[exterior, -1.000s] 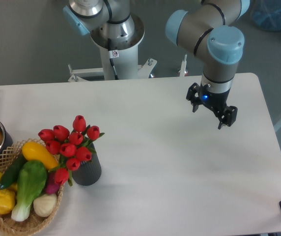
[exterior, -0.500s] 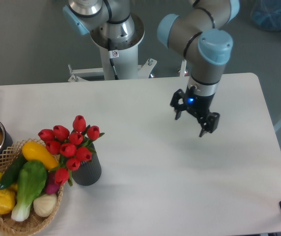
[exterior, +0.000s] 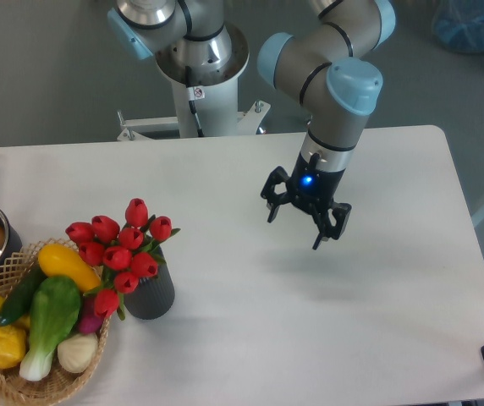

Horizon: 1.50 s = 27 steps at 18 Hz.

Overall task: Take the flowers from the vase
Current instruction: 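Lower the open gripper over the red tulip stems above the vase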

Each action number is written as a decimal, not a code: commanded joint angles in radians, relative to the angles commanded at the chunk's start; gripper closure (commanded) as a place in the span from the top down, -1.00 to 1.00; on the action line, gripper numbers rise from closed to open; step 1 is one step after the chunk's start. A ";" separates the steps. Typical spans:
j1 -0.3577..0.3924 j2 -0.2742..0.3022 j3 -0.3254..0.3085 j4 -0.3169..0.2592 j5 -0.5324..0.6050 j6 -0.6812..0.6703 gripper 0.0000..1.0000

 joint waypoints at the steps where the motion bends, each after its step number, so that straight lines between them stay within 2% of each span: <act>1: 0.002 0.003 0.000 0.000 -0.035 -0.003 1.00; 3: 0.003 0.003 0.006 0.002 -0.100 0.003 1.00; 6: 0.002 0.000 0.029 0.002 -0.256 -0.038 1.00; 8: -0.001 0.008 0.037 0.003 -0.296 -0.086 1.00; 11: -0.008 0.018 0.041 0.008 -0.324 -0.072 1.00; 13: -0.018 0.018 0.025 0.008 -0.390 -0.040 1.00; 17: -0.055 0.011 0.006 0.006 -0.428 -0.023 1.00; 19: -0.058 0.002 0.002 0.005 -0.499 -0.022 1.00; 22: -0.066 -0.012 -0.040 0.005 -0.586 0.009 1.00; 25: -0.067 -0.012 -0.090 0.005 -0.591 0.070 1.00; 27: -0.067 -0.012 -0.100 0.003 -0.597 0.078 1.00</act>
